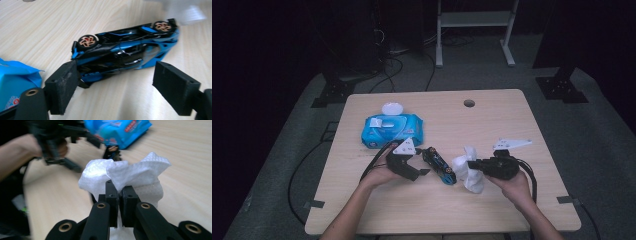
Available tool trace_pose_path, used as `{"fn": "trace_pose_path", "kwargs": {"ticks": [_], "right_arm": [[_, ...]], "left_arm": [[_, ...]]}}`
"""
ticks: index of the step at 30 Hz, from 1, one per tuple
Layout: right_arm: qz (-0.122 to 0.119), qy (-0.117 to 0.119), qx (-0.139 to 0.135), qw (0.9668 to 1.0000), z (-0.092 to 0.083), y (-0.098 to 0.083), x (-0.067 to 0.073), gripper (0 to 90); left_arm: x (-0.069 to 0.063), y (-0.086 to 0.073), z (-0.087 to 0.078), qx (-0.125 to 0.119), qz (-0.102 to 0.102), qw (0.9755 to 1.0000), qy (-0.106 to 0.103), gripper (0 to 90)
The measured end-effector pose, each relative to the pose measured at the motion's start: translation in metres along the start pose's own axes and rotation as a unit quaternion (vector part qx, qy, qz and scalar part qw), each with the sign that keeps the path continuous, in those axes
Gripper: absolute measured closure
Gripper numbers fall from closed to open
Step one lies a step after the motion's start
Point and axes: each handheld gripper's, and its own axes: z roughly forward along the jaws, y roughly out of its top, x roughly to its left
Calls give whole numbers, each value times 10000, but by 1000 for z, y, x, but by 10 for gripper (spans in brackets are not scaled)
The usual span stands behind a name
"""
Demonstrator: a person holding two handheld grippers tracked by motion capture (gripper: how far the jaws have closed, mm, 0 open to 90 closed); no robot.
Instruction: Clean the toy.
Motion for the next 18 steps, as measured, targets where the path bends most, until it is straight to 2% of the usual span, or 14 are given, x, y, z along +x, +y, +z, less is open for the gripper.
{"fn": "trace_pose_path", "kwargs": {"ticks": [3,7,13,18], "right_arm": [[-19,133,179,9997,1,-9,7,852],[-13,255,482,9985,13,-23,14,852],[-44,174,699,9974,23,-29,17,852],[41,62,697,9975,25,-30,16,852]], "left_arm": [[4,0,6,-7,47,9999,91,163],[8,-2,10,8,-11,9999,144,162],[13,-5,12,-17,-99,9997,237,163],[16,-7,19,85,-220,9996,148,172]]}}
